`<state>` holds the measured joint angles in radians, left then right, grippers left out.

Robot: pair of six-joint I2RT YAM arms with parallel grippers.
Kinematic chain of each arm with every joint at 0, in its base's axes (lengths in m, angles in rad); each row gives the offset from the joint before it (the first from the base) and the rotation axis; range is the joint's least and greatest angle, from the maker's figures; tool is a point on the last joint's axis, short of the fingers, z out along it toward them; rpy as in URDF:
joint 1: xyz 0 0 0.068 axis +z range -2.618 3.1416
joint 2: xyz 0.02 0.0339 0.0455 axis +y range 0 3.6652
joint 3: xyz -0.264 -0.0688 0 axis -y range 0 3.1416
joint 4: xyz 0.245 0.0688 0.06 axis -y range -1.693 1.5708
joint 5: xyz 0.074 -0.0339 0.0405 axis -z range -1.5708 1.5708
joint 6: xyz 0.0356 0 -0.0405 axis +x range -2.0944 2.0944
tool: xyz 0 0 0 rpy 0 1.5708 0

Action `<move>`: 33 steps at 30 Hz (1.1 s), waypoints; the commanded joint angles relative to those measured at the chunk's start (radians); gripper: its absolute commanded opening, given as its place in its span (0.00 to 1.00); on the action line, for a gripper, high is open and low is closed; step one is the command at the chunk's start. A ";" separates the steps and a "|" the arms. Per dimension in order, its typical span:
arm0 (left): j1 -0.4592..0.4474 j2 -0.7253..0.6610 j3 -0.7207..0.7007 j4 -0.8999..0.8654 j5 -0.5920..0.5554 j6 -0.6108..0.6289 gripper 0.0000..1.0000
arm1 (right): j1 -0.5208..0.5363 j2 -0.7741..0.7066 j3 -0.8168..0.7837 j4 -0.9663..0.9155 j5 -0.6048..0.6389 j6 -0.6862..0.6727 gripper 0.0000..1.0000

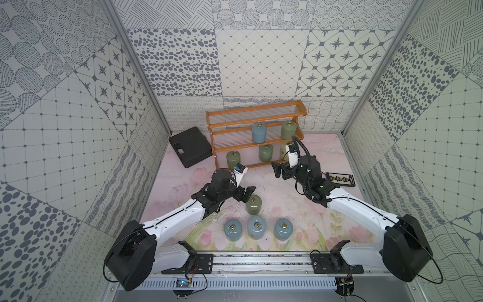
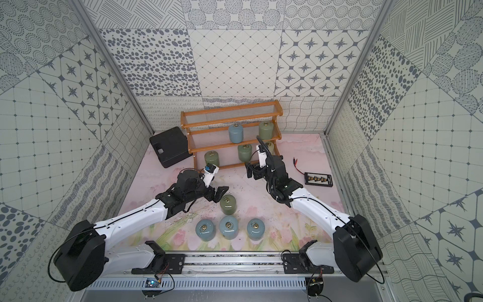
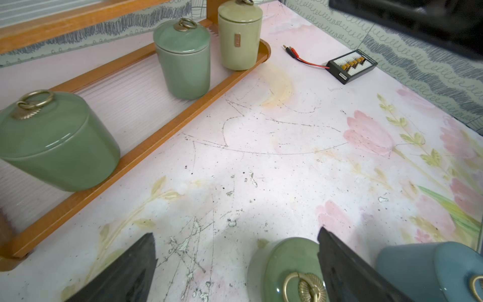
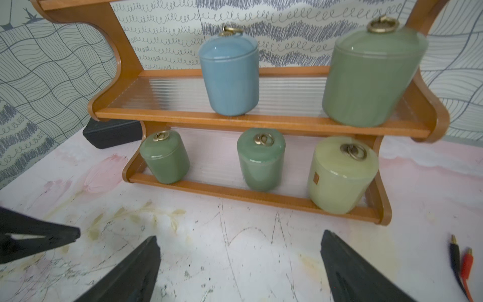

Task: Remove the tea canisters from the shelf
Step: Place the tea canister at the center of the board, then pick up the tea canister from the shelf.

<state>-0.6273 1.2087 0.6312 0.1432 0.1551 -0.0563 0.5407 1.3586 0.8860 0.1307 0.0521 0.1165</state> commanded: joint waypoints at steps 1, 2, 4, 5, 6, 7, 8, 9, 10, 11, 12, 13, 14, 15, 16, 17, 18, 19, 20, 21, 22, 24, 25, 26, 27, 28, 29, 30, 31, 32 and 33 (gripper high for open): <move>0.022 -0.053 -0.042 0.023 -0.093 -0.062 1.00 | -0.033 0.110 0.132 0.056 -0.091 -0.079 1.00; 0.022 -0.067 -0.057 0.031 -0.105 -0.069 1.00 | -0.041 0.151 0.176 0.060 -0.102 -0.087 1.00; 0.025 -0.097 -0.084 0.041 -0.114 -0.083 1.00 | -0.053 0.219 0.249 0.065 -0.112 -0.092 1.00; 0.025 -0.113 -0.099 0.046 -0.115 -0.090 1.00 | -0.057 0.252 0.287 0.066 -0.119 -0.092 1.00; 0.025 -0.125 -0.111 0.050 -0.115 -0.098 1.00 | -0.060 0.274 0.312 0.068 -0.127 -0.092 1.00; 0.025 -0.140 -0.126 0.055 -0.116 -0.107 1.00 | -0.064 0.303 0.345 0.076 -0.133 -0.094 1.00; 0.025 -0.153 -0.140 0.061 -0.115 -0.111 1.00 | -0.064 0.331 0.375 0.080 -0.138 -0.098 0.99; 0.025 -0.162 -0.151 0.064 -0.118 -0.114 1.00 | -0.065 0.355 0.400 0.080 -0.142 -0.102 1.00; 0.027 -0.173 -0.162 0.068 -0.124 -0.118 1.00 | -0.065 0.380 0.428 0.080 -0.141 -0.106 1.00; 0.026 -0.182 -0.170 0.068 -0.129 -0.123 1.00 | -0.065 0.405 0.454 0.079 -0.141 -0.108 1.00; 0.026 -0.188 -0.175 0.066 -0.131 -0.125 1.00 | -0.065 0.423 0.473 0.078 -0.142 -0.111 1.00; 0.027 -0.195 -0.180 0.064 -0.128 -0.126 1.00 | -0.064 0.446 0.494 0.086 -0.141 -0.113 1.00; 0.026 -0.200 -0.183 0.061 -0.125 -0.126 1.00 | -0.064 0.463 0.510 0.091 -0.141 -0.116 1.00; 0.026 -0.203 -0.186 0.058 -0.122 -0.129 1.00 | -0.064 0.475 0.518 0.101 -0.144 -0.118 1.00; 0.026 -0.205 -0.189 0.054 -0.119 -0.133 1.00 | -0.064 0.490 0.525 0.121 -0.143 -0.119 1.00; 0.027 -0.207 -0.191 0.051 -0.117 -0.138 1.00 | -0.064 0.502 0.530 0.139 -0.139 -0.120 1.00; 0.026 -0.209 -0.193 0.049 -0.115 -0.143 1.00 | -0.065 0.512 0.536 0.153 -0.132 -0.122 1.00; 0.027 -0.211 -0.198 0.050 -0.114 -0.151 1.00 | -0.064 0.524 0.545 0.161 -0.125 -0.123 1.00; 0.025 -0.212 -0.203 0.054 -0.113 -0.160 1.00 | -0.064 0.537 0.559 0.161 -0.122 -0.125 1.00; 0.026 -0.213 -0.208 0.058 -0.112 -0.168 1.00 | -0.064 0.548 0.571 0.162 -0.120 -0.127 1.00; 0.026 -0.217 -0.216 0.064 -0.109 -0.177 1.00 | -0.065 0.561 0.585 0.163 -0.122 -0.127 1.00; 0.026 -0.219 -0.232 0.083 -0.104 -0.191 1.00 | -0.064 0.584 0.608 0.173 -0.124 -0.132 1.00; 0.025 -0.222 -0.240 0.094 -0.101 -0.200 1.00 | -0.064 0.596 0.617 0.180 -0.125 -0.133 1.00; 0.026 -0.224 -0.247 0.101 -0.099 -0.206 1.00 | -0.064 0.609 0.627 0.188 -0.122 -0.133 1.00; 0.025 -0.226 -0.252 0.107 -0.097 -0.213 1.00 | -0.065 0.617 0.636 0.193 -0.120 -0.134 1.00; 0.025 -0.228 -0.257 0.108 -0.096 -0.219 1.00 | -0.064 0.626 0.644 0.199 -0.121 -0.134 1.00; 0.025 -0.230 -0.260 0.110 -0.094 -0.224 1.00 | -0.064 0.637 0.655 0.203 -0.121 -0.134 1.00; 0.025 -0.233 -0.263 0.110 -0.094 -0.228 1.00 | -0.065 0.646 0.666 0.204 -0.120 -0.133 1.00; 0.025 -0.236 -0.267 0.110 -0.094 -0.231 1.00 | -0.065 0.658 0.676 0.204 -0.121 -0.133 1.00; 0.025 -0.238 -0.269 0.111 -0.095 -0.234 1.00 | -0.064 0.666 0.686 0.204 -0.120 -0.133 1.00; 0.025 -0.241 -0.273 0.111 -0.097 -0.237 1.00 | -0.064 0.675 0.694 0.205 -0.120 -0.131 1.00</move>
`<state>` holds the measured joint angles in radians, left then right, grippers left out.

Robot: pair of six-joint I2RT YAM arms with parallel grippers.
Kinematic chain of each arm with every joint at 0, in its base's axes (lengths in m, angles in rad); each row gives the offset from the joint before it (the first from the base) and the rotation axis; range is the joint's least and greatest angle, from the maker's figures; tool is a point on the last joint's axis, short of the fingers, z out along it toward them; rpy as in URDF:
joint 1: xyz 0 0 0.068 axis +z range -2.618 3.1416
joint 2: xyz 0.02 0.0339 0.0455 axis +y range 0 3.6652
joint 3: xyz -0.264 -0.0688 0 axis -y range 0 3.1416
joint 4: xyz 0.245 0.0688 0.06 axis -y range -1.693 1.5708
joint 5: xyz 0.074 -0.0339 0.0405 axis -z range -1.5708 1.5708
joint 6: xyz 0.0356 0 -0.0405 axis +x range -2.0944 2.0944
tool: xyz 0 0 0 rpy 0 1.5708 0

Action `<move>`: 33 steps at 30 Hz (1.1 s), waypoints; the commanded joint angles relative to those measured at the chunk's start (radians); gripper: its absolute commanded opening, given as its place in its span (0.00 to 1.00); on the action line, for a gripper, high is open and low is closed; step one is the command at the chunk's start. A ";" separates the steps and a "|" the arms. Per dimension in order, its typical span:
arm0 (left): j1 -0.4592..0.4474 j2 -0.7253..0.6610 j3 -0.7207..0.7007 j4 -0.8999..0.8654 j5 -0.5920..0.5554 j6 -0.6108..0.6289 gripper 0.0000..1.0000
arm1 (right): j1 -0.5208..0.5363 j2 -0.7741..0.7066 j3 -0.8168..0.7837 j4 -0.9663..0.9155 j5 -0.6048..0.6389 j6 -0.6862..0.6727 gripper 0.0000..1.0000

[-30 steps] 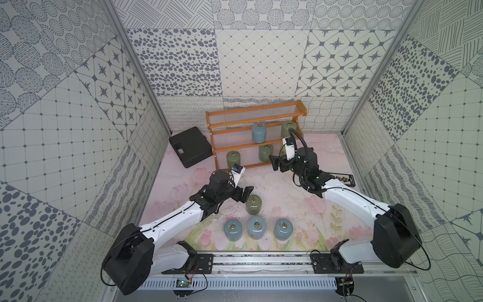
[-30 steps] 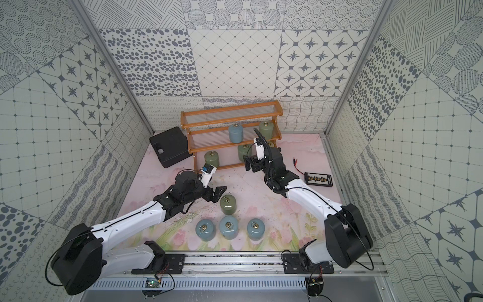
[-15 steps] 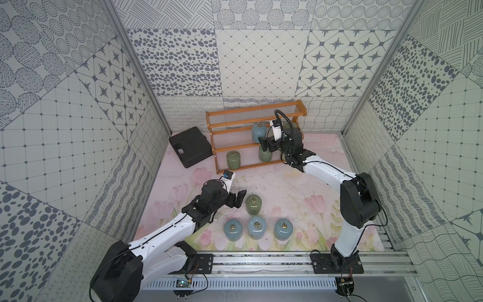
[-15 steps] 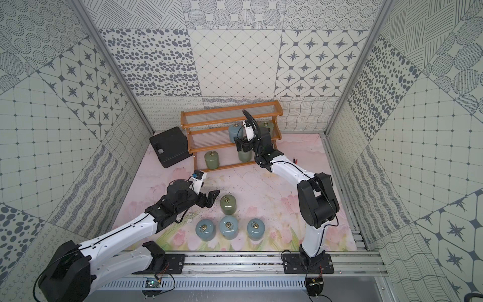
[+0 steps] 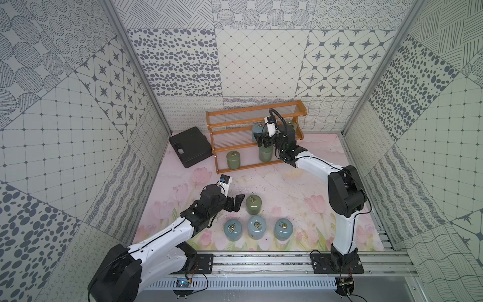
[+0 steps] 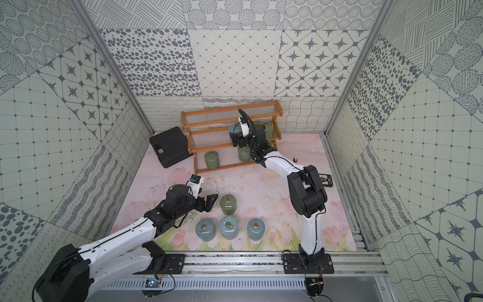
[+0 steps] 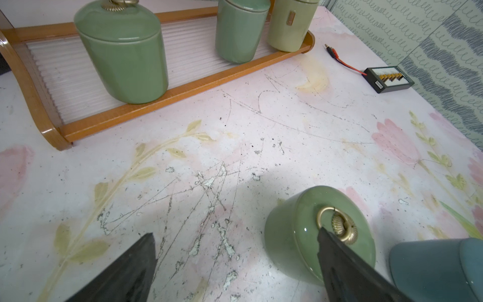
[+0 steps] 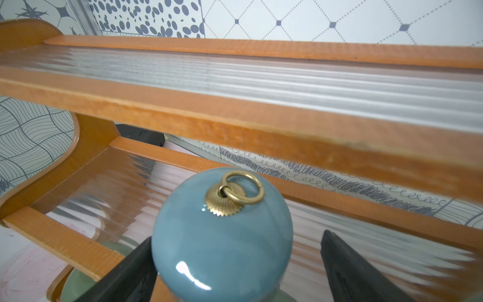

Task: Remove the tea canisters from the shelf
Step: Pick up the tea canister from the shelf.

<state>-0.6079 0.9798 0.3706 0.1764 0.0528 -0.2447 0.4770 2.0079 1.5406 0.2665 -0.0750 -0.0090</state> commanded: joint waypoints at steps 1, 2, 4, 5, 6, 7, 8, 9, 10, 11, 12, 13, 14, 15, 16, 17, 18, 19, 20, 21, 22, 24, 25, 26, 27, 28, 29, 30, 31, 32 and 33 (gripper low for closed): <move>0.005 -0.013 -0.016 0.080 0.004 -0.051 1.00 | 0.000 0.035 0.049 0.072 0.005 -0.003 1.00; 0.005 -0.015 -0.019 0.083 0.003 -0.053 1.00 | -0.001 0.043 0.058 0.074 0.004 -0.002 0.99; 0.005 -0.016 -0.024 0.086 0.000 -0.056 1.00 | -0.001 0.063 0.077 0.077 0.002 0.001 1.00; 0.005 -0.016 -0.025 0.086 -0.001 -0.056 1.00 | 0.000 0.070 0.086 0.076 0.002 0.001 1.00; 0.006 -0.017 -0.025 0.083 -0.001 -0.056 1.00 | 0.000 0.079 0.096 0.076 0.004 0.000 1.00; 0.005 -0.018 -0.024 0.081 -0.002 -0.056 1.00 | -0.001 0.087 0.104 0.076 0.006 0.000 0.99; 0.005 -0.018 -0.022 0.078 -0.002 -0.056 1.00 | 0.000 0.096 0.113 0.075 0.008 0.000 0.99; 0.005 -0.020 -0.021 0.074 -0.003 -0.056 1.00 | 0.000 0.102 0.121 0.072 0.009 0.000 0.99; 0.005 -0.021 -0.021 0.071 -0.003 -0.056 1.00 | -0.001 0.109 0.129 0.069 0.006 -0.001 0.99; 0.005 -0.023 -0.020 0.068 -0.004 -0.056 1.00 | 0.000 0.115 0.138 0.064 0.006 -0.001 0.99; 0.005 -0.026 -0.019 0.066 -0.005 -0.056 1.00 | 0.000 0.119 0.146 0.058 0.003 -0.002 1.00; 0.005 -0.027 -0.019 0.063 -0.006 -0.056 1.00 | 0.000 0.122 0.151 0.051 0.002 -0.001 0.99; 0.005 -0.030 -0.018 0.060 -0.009 -0.056 1.00 | 0.000 0.122 0.154 0.048 0.000 -0.002 0.99; 0.006 -0.032 -0.019 0.057 -0.010 -0.056 1.00 | -0.001 0.123 0.154 0.048 0.000 -0.002 0.99; 0.005 -0.033 -0.019 0.056 -0.011 -0.056 1.00 | -0.001 0.123 0.154 0.048 -0.004 -0.002 1.00; 0.005 -0.035 -0.019 0.056 -0.014 -0.056 1.00 | -0.001 0.123 0.154 0.047 -0.010 -0.006 0.98; 0.005 -0.035 -0.019 0.054 -0.015 -0.056 1.00 | 0.000 0.124 0.155 0.044 -0.015 -0.008 0.96; 0.006 -0.034 -0.019 0.054 -0.015 -0.056 1.00 | -0.001 0.123 0.156 0.038 -0.018 -0.008 0.95; 0.005 -0.033 -0.019 0.054 -0.014 -0.056 1.00 | -0.001 0.122 0.154 0.034 -0.021 -0.008 0.93; 0.006 -0.033 -0.018 0.054 -0.014 -0.056 1.00 | -0.001 0.120 0.152 0.030 -0.023 -0.008 0.92; 0.005 -0.030 -0.017 0.054 -0.015 -0.058 1.00 | 0.000 0.116 0.146 0.030 -0.027 -0.008 0.90; 0.005 -0.027 -0.016 0.055 -0.015 -0.057 1.00 | 0.000 0.106 0.133 0.033 -0.032 -0.008 0.88; 0.005 -0.023 -0.014 0.056 -0.015 -0.059 1.00 | 0.000 0.100 0.125 0.035 -0.033 -0.008 0.86; 0.005 -0.023 -0.012 0.055 -0.013 -0.059 1.00 | 0.000 0.095 0.121 0.035 -0.034 -0.009 0.85; 0.005 -0.019 -0.011 0.055 -0.011 -0.059 1.00 | 0.000 0.089 0.115 0.037 -0.036 -0.011 0.84; 0.006 -0.017 -0.010 0.056 -0.009 -0.060 1.00 | -0.002 0.083 0.110 0.037 -0.038 -0.013 0.83; 0.005 -0.014 -0.010 0.055 -0.008 -0.062 1.00 | -0.002 0.078 0.106 0.037 -0.040 -0.014 0.82; 0.005 -0.013 -0.009 0.056 -0.007 -0.064 1.00 | -0.002 0.072 0.101 0.039 -0.042 -0.016 0.82; 0.006 -0.012 -0.009 0.055 -0.006 -0.067 1.00 | -0.002 0.064 0.096 0.040 -0.045 -0.018 0.81; 0.005 -0.012 -0.011 0.055 -0.006 -0.071 1.00 | -0.002 0.054 0.090 0.043 -0.049 -0.019 0.81; 0.005 -0.013 -0.013 0.056 -0.005 -0.075 1.00 | -0.003 0.043 0.080 0.049 -0.054 -0.018 0.81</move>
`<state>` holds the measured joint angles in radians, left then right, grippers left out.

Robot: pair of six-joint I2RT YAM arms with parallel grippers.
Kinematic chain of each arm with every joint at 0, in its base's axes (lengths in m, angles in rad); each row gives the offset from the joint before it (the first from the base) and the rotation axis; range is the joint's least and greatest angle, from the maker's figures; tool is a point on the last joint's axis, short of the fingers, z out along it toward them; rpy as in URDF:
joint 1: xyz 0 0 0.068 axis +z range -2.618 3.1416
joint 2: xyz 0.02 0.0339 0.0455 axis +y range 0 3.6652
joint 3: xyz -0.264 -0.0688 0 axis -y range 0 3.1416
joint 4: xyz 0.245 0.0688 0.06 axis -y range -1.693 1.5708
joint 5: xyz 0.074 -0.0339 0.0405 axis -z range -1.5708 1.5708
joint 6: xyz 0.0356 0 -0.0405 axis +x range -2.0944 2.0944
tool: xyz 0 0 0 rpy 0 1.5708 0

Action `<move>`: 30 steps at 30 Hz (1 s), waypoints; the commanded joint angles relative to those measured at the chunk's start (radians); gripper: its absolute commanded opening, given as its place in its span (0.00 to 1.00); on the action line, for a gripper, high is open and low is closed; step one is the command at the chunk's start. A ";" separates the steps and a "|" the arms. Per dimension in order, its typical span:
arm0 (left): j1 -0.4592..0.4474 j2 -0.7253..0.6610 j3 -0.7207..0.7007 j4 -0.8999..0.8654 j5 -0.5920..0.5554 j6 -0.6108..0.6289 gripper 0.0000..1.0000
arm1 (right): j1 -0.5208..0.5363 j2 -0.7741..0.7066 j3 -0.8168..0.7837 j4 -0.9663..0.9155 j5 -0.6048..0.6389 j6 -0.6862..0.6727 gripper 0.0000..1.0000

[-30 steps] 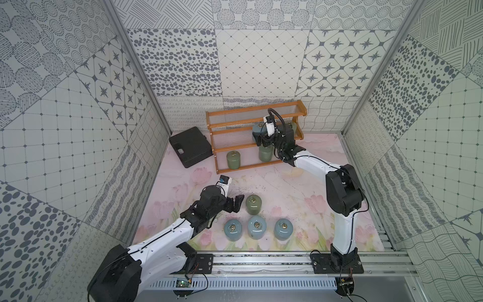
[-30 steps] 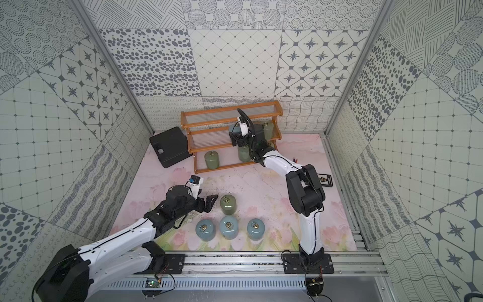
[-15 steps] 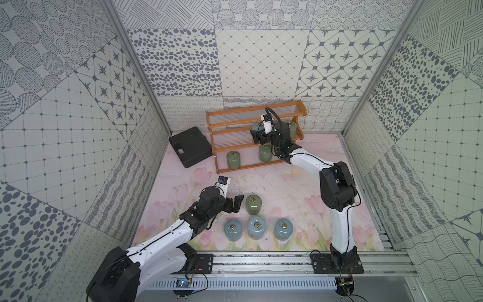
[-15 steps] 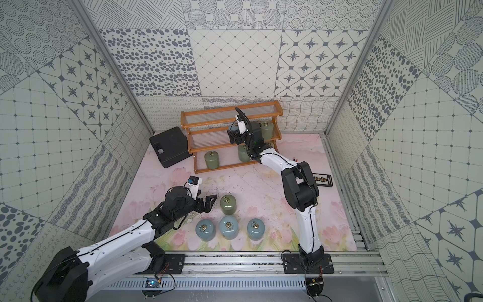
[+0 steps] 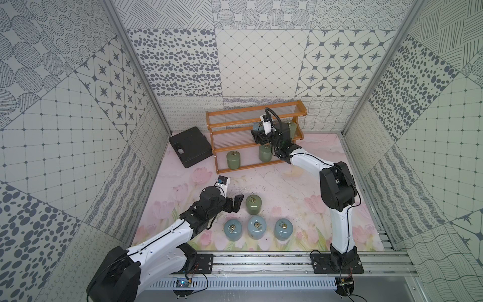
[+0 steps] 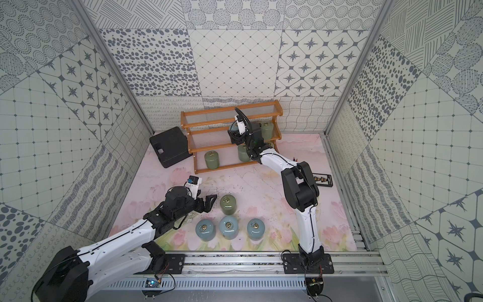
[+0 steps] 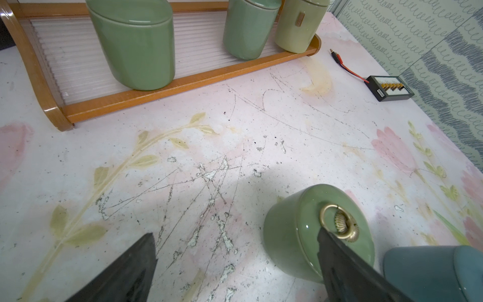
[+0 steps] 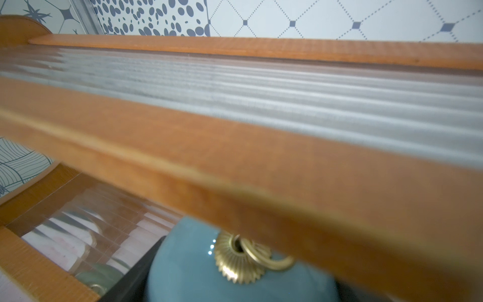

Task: Remove the tea canisters from the shelf
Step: Pick up the tea canister from the shelf.

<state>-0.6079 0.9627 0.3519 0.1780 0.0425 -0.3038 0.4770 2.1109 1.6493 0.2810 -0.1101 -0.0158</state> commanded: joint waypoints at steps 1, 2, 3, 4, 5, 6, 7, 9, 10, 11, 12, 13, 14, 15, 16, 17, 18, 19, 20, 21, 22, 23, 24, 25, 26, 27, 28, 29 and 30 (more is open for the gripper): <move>0.005 0.005 0.003 0.055 0.004 -0.020 1.00 | -0.003 -0.070 -0.037 0.039 -0.023 -0.013 0.80; 0.005 0.003 -0.001 0.057 0.005 -0.024 1.00 | -0.004 -0.080 -0.044 0.044 -0.027 -0.013 0.80; 0.006 0.002 -0.002 0.058 0.005 -0.026 1.00 | -0.005 -0.091 -0.051 0.047 -0.034 -0.013 0.80; 0.006 0.002 -0.005 0.060 0.004 -0.029 1.00 | -0.005 -0.102 -0.058 0.049 -0.038 -0.015 0.80; 0.006 0.002 -0.006 0.061 0.003 -0.031 1.00 | -0.005 -0.112 -0.064 0.049 -0.041 -0.015 0.80; 0.006 0.001 -0.007 0.062 0.004 -0.032 1.00 | -0.006 -0.124 -0.072 0.051 -0.046 -0.015 0.79; 0.005 0.000 -0.007 0.062 0.005 -0.035 1.00 | -0.006 -0.135 -0.083 0.052 -0.049 -0.017 0.79; 0.005 0.001 -0.010 0.065 0.006 -0.036 1.00 | -0.008 -0.159 -0.105 0.060 -0.053 -0.017 0.79; 0.006 0.001 -0.010 0.066 0.008 -0.037 1.00 | -0.008 -0.170 -0.117 0.063 -0.053 -0.018 0.79; 0.005 0.002 -0.011 0.068 0.009 -0.038 1.00 | -0.008 -0.180 -0.127 0.067 -0.054 -0.018 0.79; 0.005 0.005 -0.010 0.069 0.010 -0.041 1.00 | -0.009 -0.193 -0.141 0.070 -0.055 -0.018 0.79; 0.005 0.007 -0.010 0.071 0.011 -0.041 1.00 | -0.009 -0.204 -0.153 0.070 -0.056 -0.017 0.79; 0.005 0.007 -0.011 0.072 0.014 -0.043 1.00 | -0.009 -0.215 -0.164 0.072 -0.057 -0.017 0.79; 0.005 0.010 -0.011 0.074 0.014 -0.044 1.00 | -0.009 -0.226 -0.179 0.073 -0.058 -0.018 0.79; 0.005 0.011 -0.012 0.076 0.016 -0.047 1.00 | -0.009 -0.237 -0.194 0.076 -0.059 -0.017 0.78; 0.005 0.014 -0.013 0.078 0.017 -0.047 1.00 | -0.009 -0.247 -0.207 0.079 -0.058 -0.017 0.78; 0.005 0.015 -0.013 0.080 0.019 -0.047 1.00 | -0.009 -0.258 -0.222 0.080 -0.056 -0.014 0.78; 0.005 0.016 -0.013 0.083 0.020 -0.049 1.00 | -0.011 -0.269 -0.236 0.082 -0.056 -0.014 0.78; 0.005 0.018 -0.012 0.084 0.020 -0.049 1.00 | -0.011 -0.278 -0.249 0.082 -0.055 -0.013 0.78; 0.006 0.018 -0.013 0.085 0.023 -0.050 1.00 | -0.011 -0.290 -0.264 0.083 -0.056 -0.010 0.78; 0.005 0.018 -0.013 0.087 0.025 -0.051 1.00 | -0.011 -0.304 -0.282 0.087 -0.059 -0.007 0.78; 0.006 0.017 -0.013 0.087 0.026 -0.052 1.00 | -0.011 -0.316 -0.298 0.090 -0.061 -0.003 0.78; 0.005 0.017 -0.014 0.087 0.028 -0.052 1.00 | -0.010 -0.331 -0.319 0.093 -0.064 0.002 0.78; 0.004 0.018 -0.014 0.089 0.029 -0.053 1.00 | -0.011 -0.346 -0.342 0.097 -0.065 0.008 0.78; 0.004 0.017 -0.016 0.090 0.028 -0.055 1.00 | -0.010 -0.360 -0.362 0.102 -0.066 0.011 0.78; 0.003 0.016 -0.016 0.090 0.030 -0.055 1.00 | -0.009 -0.376 -0.389 0.107 -0.062 0.017 0.78; 0.004 0.016 -0.016 0.090 0.033 -0.055 1.00 | -0.009 -0.395 -0.415 0.114 -0.058 0.023 0.78; 0.004 0.015 -0.016 0.089 0.036 -0.055 1.00 | -0.009 -0.410 -0.442 0.123 -0.054 0.028 0.78; 0.004 0.015 -0.016 0.089 0.039 -0.055 1.00 | -0.009 -0.431 -0.475 0.136 -0.048 0.035 0.78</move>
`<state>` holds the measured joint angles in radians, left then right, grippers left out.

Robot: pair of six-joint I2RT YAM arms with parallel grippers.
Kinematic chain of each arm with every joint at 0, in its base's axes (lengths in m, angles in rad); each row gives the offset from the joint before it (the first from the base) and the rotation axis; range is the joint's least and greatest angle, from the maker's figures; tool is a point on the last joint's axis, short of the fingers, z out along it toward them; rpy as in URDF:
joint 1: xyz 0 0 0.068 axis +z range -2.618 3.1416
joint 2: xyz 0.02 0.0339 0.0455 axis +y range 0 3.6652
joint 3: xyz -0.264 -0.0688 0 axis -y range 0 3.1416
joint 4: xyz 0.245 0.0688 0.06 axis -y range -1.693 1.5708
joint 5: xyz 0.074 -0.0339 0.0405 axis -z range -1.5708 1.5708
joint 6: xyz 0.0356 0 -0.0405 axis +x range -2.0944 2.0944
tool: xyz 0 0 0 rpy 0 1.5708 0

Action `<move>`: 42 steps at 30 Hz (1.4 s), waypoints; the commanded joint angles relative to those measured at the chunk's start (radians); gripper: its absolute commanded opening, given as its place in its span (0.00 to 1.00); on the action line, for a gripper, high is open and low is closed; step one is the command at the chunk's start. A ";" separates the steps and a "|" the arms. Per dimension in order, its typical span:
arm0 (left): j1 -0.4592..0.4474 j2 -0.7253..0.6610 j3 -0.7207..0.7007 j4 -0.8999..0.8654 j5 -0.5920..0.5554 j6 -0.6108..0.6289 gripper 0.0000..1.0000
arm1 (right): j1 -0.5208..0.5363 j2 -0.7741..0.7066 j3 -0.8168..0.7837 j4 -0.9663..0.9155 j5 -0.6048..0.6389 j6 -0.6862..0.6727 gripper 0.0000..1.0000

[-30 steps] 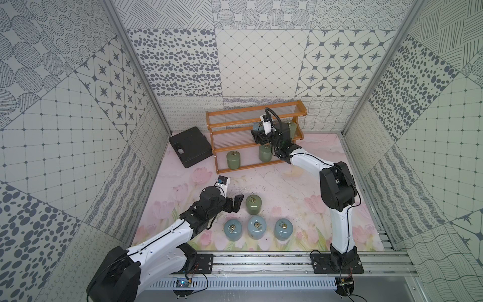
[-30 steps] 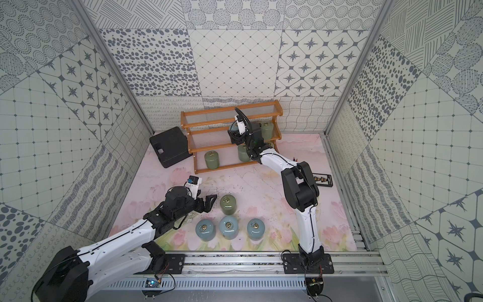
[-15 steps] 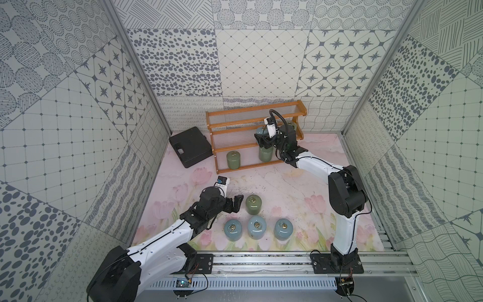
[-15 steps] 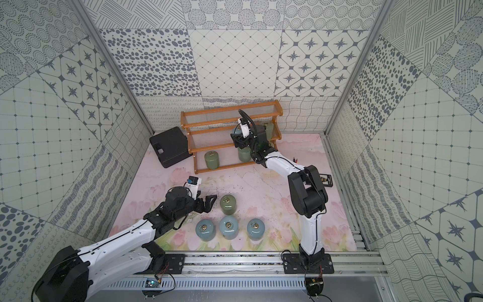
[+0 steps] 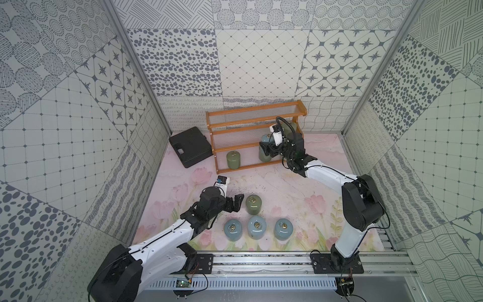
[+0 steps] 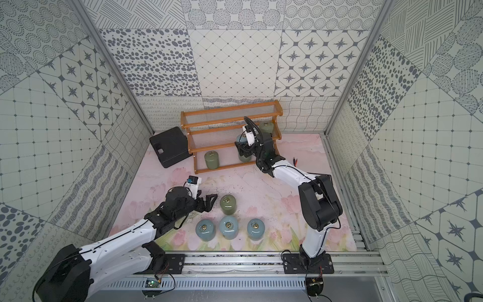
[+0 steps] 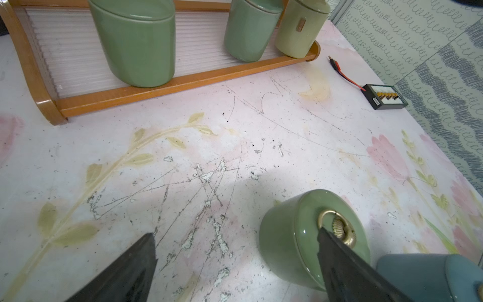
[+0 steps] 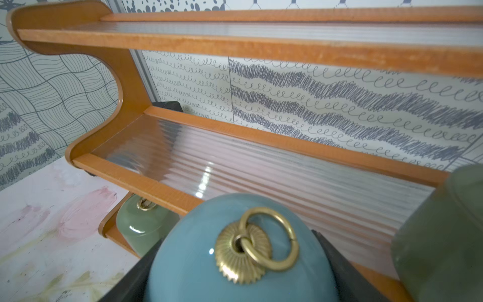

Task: Remove the tea canisters from the shelf
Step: Pick up the tea canister from the shelf, then place the tea canister at the center of the board.

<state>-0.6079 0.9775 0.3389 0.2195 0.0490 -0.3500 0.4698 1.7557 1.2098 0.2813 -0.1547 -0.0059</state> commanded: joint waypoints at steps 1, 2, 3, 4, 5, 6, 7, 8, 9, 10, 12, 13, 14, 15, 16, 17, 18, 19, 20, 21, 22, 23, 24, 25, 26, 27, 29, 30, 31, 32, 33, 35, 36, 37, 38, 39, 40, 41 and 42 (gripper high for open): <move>0.004 -0.001 -0.003 0.046 0.035 -0.010 1.00 | -0.001 -0.095 -0.071 0.155 0.002 0.032 0.78; 0.004 -0.002 -0.003 0.044 0.035 -0.012 1.00 | 0.000 -0.112 -0.101 0.169 0.008 0.036 0.78; 0.003 -0.005 -0.003 0.039 0.037 -0.015 1.00 | 0.001 -0.130 -0.130 0.177 0.013 0.040 0.78; 0.002 -0.008 -0.003 0.035 0.041 -0.018 1.00 | 0.001 -0.147 -0.152 0.176 0.012 0.043 0.78; 0.000 -0.010 -0.004 0.032 0.044 -0.021 1.00 | 0.003 -0.161 -0.171 0.170 0.012 0.043 0.78; -0.002 -0.014 -0.005 0.027 0.044 -0.022 1.00 | 0.004 -0.175 -0.191 0.167 0.014 0.045 0.78; -0.005 -0.019 -0.007 0.023 0.043 -0.024 1.00 | 0.007 -0.191 -0.213 0.165 0.014 0.048 0.78; -0.007 -0.021 -0.009 0.020 0.042 -0.024 1.00 | 0.010 -0.205 -0.234 0.165 0.013 0.050 0.78; -0.009 -0.026 -0.010 0.015 0.040 -0.023 1.00 | 0.014 -0.220 -0.255 0.164 0.012 0.050 0.77; -0.011 -0.032 -0.010 0.009 0.037 -0.022 1.00 | 0.019 -0.234 -0.277 0.162 0.017 0.051 0.77; -0.016 -0.039 -0.009 0.000 0.032 -0.023 1.00 | 0.027 -0.258 -0.314 0.159 0.024 0.052 0.77; -0.015 -0.043 -0.008 -0.003 0.027 -0.024 1.00 | 0.033 -0.271 -0.333 0.157 0.029 0.056 0.77; -0.016 -0.046 -0.008 -0.005 0.024 -0.024 1.00 | 0.035 -0.281 -0.352 0.158 0.032 0.059 0.77; -0.016 -0.048 -0.007 -0.006 0.022 -0.023 1.00 | 0.040 -0.290 -0.372 0.158 0.034 0.065 0.77; -0.016 -0.049 -0.008 -0.008 0.022 -0.023 1.00 | 0.045 -0.303 -0.390 0.159 0.037 0.071 0.77; -0.016 -0.048 -0.008 -0.008 0.021 -0.024 1.00 | 0.047 -0.312 -0.405 0.159 0.040 0.075 0.77; -0.016 -0.048 -0.007 -0.008 0.021 -0.022 1.00 | 0.053 -0.322 -0.423 0.158 0.041 0.079 0.77; -0.016 -0.046 -0.004 -0.009 0.022 -0.022 1.00 | 0.057 -0.331 -0.439 0.157 0.045 0.082 0.77; -0.017 -0.046 -0.002 -0.010 0.022 -0.020 1.00 | 0.062 -0.340 -0.454 0.157 0.050 0.085 0.77; -0.018 -0.043 0.001 -0.012 0.024 -0.018 1.00 | 0.066 -0.350 -0.471 0.157 0.053 0.092 0.78; -0.018 -0.041 0.005 -0.015 0.025 -0.017 1.00 | 0.070 -0.359 -0.486 0.159 0.055 0.097 0.78; -0.018 -0.039 0.008 -0.016 0.026 -0.015 1.00 | 0.074 -0.368 -0.500 0.159 0.059 0.103 0.78; -0.018 -0.037 0.011 -0.018 0.023 -0.013 1.00 | 0.080 -0.377 -0.515 0.160 0.064 0.108 0.78; -0.018 -0.033 0.015 -0.019 0.024 -0.011 1.00 | 0.086 -0.385 -0.532 0.163 0.070 0.114 0.78; -0.018 -0.031 0.017 -0.017 0.023 -0.007 1.00 | 0.092 -0.393 -0.548 0.170 0.076 0.117 0.78; -0.018 -0.027 0.020 -0.019 0.024 -0.006 1.00 | 0.100 -0.402 -0.565 0.176 0.084 0.122 0.78; -0.018 -0.019 0.027 -0.017 0.025 -0.004 1.00 | 0.114 -0.411 -0.591 0.182 0.097 0.133 0.78; -0.018 -0.011 0.032 -0.017 0.026 -0.002 1.00 | 0.124 -0.415 -0.605 0.184 0.105 0.139 0.78; -0.018 -0.007 0.034 -0.015 0.027 -0.001 1.00 | 0.130 -0.416 -0.615 0.190 0.110 0.143 0.78; -0.018 0.000 0.037 -0.015 0.031 -0.001 1.00 | 0.140 -0.416 -0.626 0.195 0.111 0.148 0.78; -0.018 0.008 0.040 -0.014 0.033 -0.001 1.00 | 0.147 -0.416 -0.635 0.199 0.118 0.153 0.78; -0.018 0.018 0.047 -0.014 0.034 0.000 1.00 | 0.163 -0.412 -0.649 0.204 0.128 0.160 0.78; -0.018 0.022 0.047 -0.013 0.035 -0.001 1.00 | 0.169 -0.411 -0.657 0.210 0.132 0.166 0.78; -0.018 0.026 0.048 -0.012 0.036 -0.001 1.00 | 0.175 -0.409 -0.663 0.215 0.136 0.171 0.78; -0.018 0.029 0.048 -0.011 0.035 -0.002 1.00 | 0.178 -0.409 -0.664 0.219 0.140 0.176 0.78; -0.018 0.030 0.049 -0.008 0.035 -0.003 1.00 | 0.184 -0.409 -0.664 0.222 0.146 0.181 0.78; -0.018 0.032 0.048 -0.007 0.033 -0.004 1.00 | 0.187 -0.409 -0.690 0.225 0.151 0.184 0.78; -0.019 0.033 0.048 -0.005 0.034 -0.005 1.00 | 0.189 -0.411 -0.697 0.228 0.154 0.189 0.78; -0.019 0.036 0.049 -0.003 0.033 -0.006 1.00 | 0.193 -0.412 -0.704 0.230 0.157 0.191 0.78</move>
<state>-0.6216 1.0035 0.3740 0.1921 0.0727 -0.3626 0.6533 1.3769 0.5167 0.3641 -0.0238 0.1585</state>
